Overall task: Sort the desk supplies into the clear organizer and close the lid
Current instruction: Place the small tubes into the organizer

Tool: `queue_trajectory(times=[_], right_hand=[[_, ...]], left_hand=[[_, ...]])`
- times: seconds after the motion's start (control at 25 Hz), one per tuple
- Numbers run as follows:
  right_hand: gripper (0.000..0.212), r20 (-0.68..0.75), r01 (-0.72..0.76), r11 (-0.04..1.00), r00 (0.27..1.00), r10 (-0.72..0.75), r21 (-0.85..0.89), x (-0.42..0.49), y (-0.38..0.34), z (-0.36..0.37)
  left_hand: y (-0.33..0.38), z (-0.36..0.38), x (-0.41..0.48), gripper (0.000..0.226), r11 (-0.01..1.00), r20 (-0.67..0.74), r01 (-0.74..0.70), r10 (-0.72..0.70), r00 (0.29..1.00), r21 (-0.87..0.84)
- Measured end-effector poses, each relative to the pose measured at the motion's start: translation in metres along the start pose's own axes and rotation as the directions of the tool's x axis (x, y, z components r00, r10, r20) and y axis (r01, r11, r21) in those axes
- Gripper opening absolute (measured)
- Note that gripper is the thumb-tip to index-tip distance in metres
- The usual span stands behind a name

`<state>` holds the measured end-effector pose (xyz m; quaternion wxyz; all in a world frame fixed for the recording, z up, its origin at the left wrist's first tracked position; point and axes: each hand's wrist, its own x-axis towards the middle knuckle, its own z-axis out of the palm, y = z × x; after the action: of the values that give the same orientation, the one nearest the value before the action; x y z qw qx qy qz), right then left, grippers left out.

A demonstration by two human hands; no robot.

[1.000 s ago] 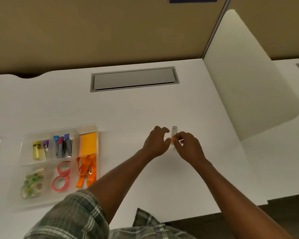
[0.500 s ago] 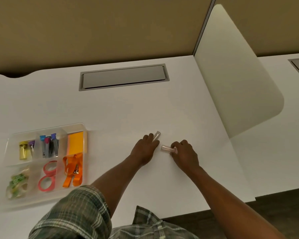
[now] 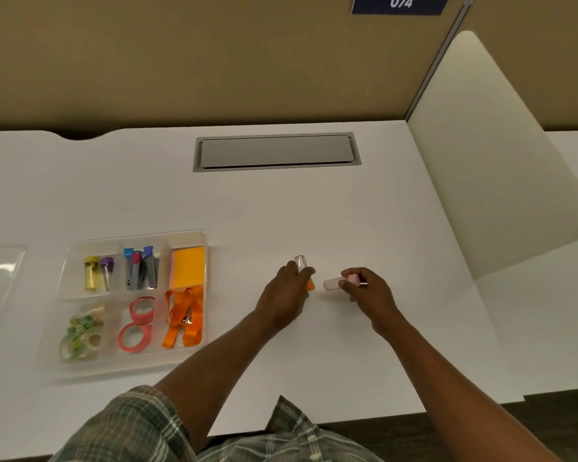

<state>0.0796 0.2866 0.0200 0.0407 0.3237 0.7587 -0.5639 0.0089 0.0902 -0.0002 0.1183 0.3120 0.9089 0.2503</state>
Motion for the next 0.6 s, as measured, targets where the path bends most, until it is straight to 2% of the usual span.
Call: queue_trajectory(times=[0.16, 0.24, 0.36, 0.6], right_hand=[[0.033, 0.049, 0.089, 0.994, 0.995, -0.092, 0.059, -0.010, -0.044, 0.042], [0.040, 0.074, 0.134, 0.989, 0.988, -0.138, 0.061, -0.014, -0.067, 0.071], [0.040, 0.135, 0.169, 0.977, 0.973, -0.186, 0.129, -0.019, -0.100, 0.118], [0.026, 0.309, 0.109, 0.939, 0.926, -0.216, 0.327, -0.038, -0.155, 0.229]], left_hand=[[-0.019, -0.039, -0.019, 0.034, 0.980, -0.154, 0.062, -0.092, 0.984, -0.190], [-0.034, -0.062, -0.030, 0.027, 0.942, -0.216, 0.119, -0.193, 0.957, -0.315], [-0.061, -0.098, -0.051, 0.025, 0.889, -0.319, 0.125, -0.285, 0.904, -0.441], [-0.124, -0.157, -0.094, 0.037, 0.663, -0.145, 0.276, -0.506, 0.850, -0.696]])
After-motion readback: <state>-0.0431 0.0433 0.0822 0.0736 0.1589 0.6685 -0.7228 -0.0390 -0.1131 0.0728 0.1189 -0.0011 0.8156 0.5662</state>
